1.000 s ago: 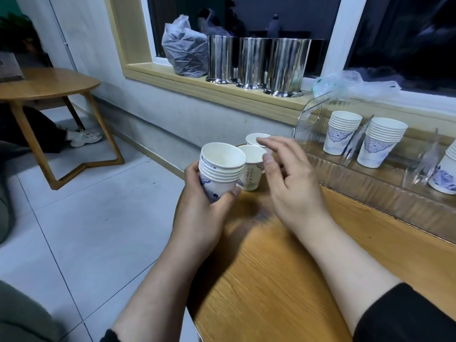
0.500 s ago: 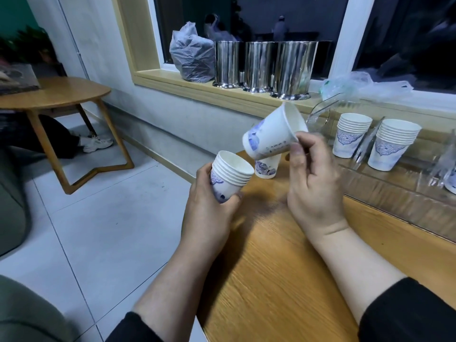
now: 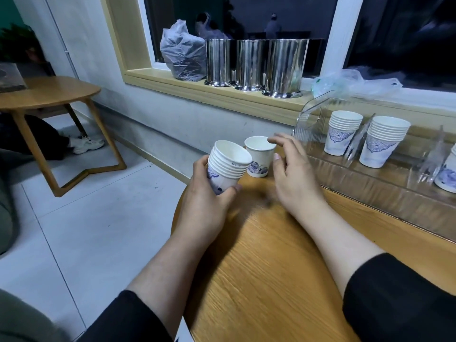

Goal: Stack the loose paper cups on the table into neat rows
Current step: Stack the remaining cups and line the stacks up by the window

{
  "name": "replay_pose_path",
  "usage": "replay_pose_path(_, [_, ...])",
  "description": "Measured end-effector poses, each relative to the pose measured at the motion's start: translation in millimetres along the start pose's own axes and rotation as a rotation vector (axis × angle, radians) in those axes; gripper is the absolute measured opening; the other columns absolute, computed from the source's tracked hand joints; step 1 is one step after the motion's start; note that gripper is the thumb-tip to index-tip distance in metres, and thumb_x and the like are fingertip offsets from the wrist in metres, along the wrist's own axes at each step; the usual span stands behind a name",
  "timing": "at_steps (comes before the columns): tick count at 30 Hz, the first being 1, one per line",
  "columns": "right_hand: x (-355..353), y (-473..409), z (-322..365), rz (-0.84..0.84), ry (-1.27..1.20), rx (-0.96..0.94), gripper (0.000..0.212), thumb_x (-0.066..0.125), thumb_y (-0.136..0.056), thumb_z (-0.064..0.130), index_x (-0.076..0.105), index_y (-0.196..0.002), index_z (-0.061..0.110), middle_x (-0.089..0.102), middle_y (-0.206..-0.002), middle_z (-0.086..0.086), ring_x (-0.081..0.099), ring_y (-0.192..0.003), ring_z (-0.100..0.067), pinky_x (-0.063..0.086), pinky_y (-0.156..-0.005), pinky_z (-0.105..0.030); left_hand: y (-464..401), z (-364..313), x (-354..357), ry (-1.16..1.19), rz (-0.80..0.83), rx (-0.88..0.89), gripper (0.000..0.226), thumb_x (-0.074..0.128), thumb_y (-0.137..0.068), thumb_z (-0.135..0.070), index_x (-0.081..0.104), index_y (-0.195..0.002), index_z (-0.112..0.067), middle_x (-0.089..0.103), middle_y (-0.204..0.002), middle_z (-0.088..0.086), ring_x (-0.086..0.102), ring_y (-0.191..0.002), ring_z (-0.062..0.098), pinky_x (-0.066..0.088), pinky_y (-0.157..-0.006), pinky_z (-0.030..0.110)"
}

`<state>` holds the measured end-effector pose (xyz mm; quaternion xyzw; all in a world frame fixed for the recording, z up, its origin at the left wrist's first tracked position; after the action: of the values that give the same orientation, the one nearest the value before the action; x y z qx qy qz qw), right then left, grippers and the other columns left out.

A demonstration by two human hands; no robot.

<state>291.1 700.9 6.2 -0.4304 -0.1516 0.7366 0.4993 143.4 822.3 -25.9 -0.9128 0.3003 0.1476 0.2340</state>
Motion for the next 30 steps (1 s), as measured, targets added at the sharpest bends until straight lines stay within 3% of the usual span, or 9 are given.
replay_pose_path(3, [12, -6, -15, 0.139, 0.113, 0.056, 0.045, 0.049, -0.099, 0.01, 0.046, -0.144, 0.016, 0.046, -0.147, -0.001, 0.042, -0.134, -0.017, 0.026, -0.108, -0.019, -2, 0, 1, 0.011, -0.005, 0.006, 0.062, 0.079, -0.082, -0.035, 0.039, -0.129, -0.042, 0.061, -0.118, -0.021, 0.061, -0.107, 0.006, 0.05, -0.091, 0.032])
replay_pose_path(5, [17, -8, -19, 0.133, 0.153, 0.038, 0.037, 0.053, -0.098, 0.013, 0.055, -0.135, 0.014, 0.052, -0.139, -0.002, 0.049, -0.127, -0.02, 0.029, -0.099, -0.016, -2, 0, 1, 0.014, -0.007, 0.013, 0.062, 0.079, -0.082, -0.033, 0.04, -0.13, -0.04, 0.061, -0.119, -0.019, 0.061, -0.107, 0.006, 0.048, -0.088, 0.028])
replay_pose_path(9, [4, -7, -12, -0.071, 0.11, -0.007, 0.014, 0.055, -0.097, 0.013, 0.065, -0.106, 0.009, 0.061, -0.108, -0.007, 0.059, -0.098, -0.024, 0.035, -0.081, -0.02, 0, 0, -1, 0.013, -0.006, 0.016, 0.06, 0.079, -0.081, -0.034, 0.04, -0.126, -0.044, 0.061, -0.115, -0.023, 0.061, -0.106, 0.005, 0.049, -0.088, 0.031])
replay_pose_path(12, [-22, 5, 4, -0.311, 0.017, -0.021, 0.015, 0.052, -0.099, 0.014, 0.062, -0.107, 0.007, 0.063, -0.103, -0.005, 0.055, -0.093, -0.017, 0.037, -0.079, -0.021, 2, -2, -2, 0.012, 0.011, 0.012, 0.06, 0.078, -0.079, -0.035, 0.041, -0.124, -0.048, 0.062, -0.112, -0.026, 0.061, -0.105, 0.003, 0.051, -0.089, 0.035])
replay_pose_path(14, [-38, 18, 14, -0.398, -0.08, -0.029, 0.017, 0.049, -0.101, 0.016, 0.06, -0.111, 0.007, 0.063, -0.1, -0.004, 0.057, -0.091, -0.017, 0.042, -0.08, -0.026, 5, -5, -1, 0.014, 0.042, 0.034, 0.062, 0.079, -0.079, -0.031, 0.043, -0.128, -0.045, 0.062, -0.114, -0.022, 0.06, -0.106, 0.003, 0.051, -0.09, 0.029])
replay_pose_path(17, [-53, 41, 27, -0.372, -0.132, -0.066, 0.017, 0.047, -0.102, 0.017, 0.059, -0.112, 0.009, 0.063, -0.096, -0.003, 0.06, -0.088, -0.022, 0.046, -0.079, -0.034, 16, -13, 5, 0.006, 0.114, 0.085, 0.065, 0.08, -0.08, -0.026, 0.044, -0.131, -0.042, 0.063, -0.12, -0.019, 0.059, -0.11, 0.002, 0.046, -0.089, 0.015])
replay_pose_path(23, [-88, 80, 38, -0.257, -0.133, -0.107, 0.019, 0.049, -0.1, 0.008, 0.063, -0.112, 0.005, 0.06, -0.102, 0.003, 0.057, -0.097, -0.01, 0.044, -0.088, -0.022, 50, -37, 24, 0.03, 0.194, 0.135, 0.071, 0.082, -0.076, -0.021, 0.043, -0.131, -0.045, 0.062, -0.127, -0.018, 0.059, -0.12, 0.005, 0.049, -0.103, 0.038])
replay_pose_path(27, [-120, 107, 42, -0.217, -0.106, -0.117, 0.023, 0.049, -0.099, 0.008, 0.064, -0.116, 0.008, 0.06, -0.104, 0.006, 0.059, -0.101, -0.011, 0.047, -0.09, -0.027, 83, -64, 43, 0.025, 0.273, 0.183, 0.072, 0.081, -0.077, -0.021, 0.043, -0.133, -0.044, 0.06, -0.127, -0.02, 0.057, -0.119, 0.002, 0.048, -0.102, 0.037])
replay_pose_path(30, [-146, 130, 44, -0.147, -0.096, -0.103, 0.032, 0.044, -0.102, 0.02, 0.062, -0.128, 0.015, 0.058, -0.116, 0.005, 0.057, -0.112, -0.011, 0.045, -0.098, -0.03, 111, -90, 63, 0.074, 0.357, 0.173, 0.066, 0.076, -0.075, -0.029, 0.041, -0.127, -0.053, 0.064, -0.121, -0.024, 0.061, -0.113, 0.0, 0.051, -0.099, 0.035])
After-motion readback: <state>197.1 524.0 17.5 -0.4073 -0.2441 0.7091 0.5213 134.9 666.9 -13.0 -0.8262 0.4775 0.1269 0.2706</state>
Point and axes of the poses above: each hand's wrist, its own y-axis away from the middle knuckle, its own x-axis out of the palm, z = x × y, the point moved 4 cm from there along -y, towards the middle knuckle
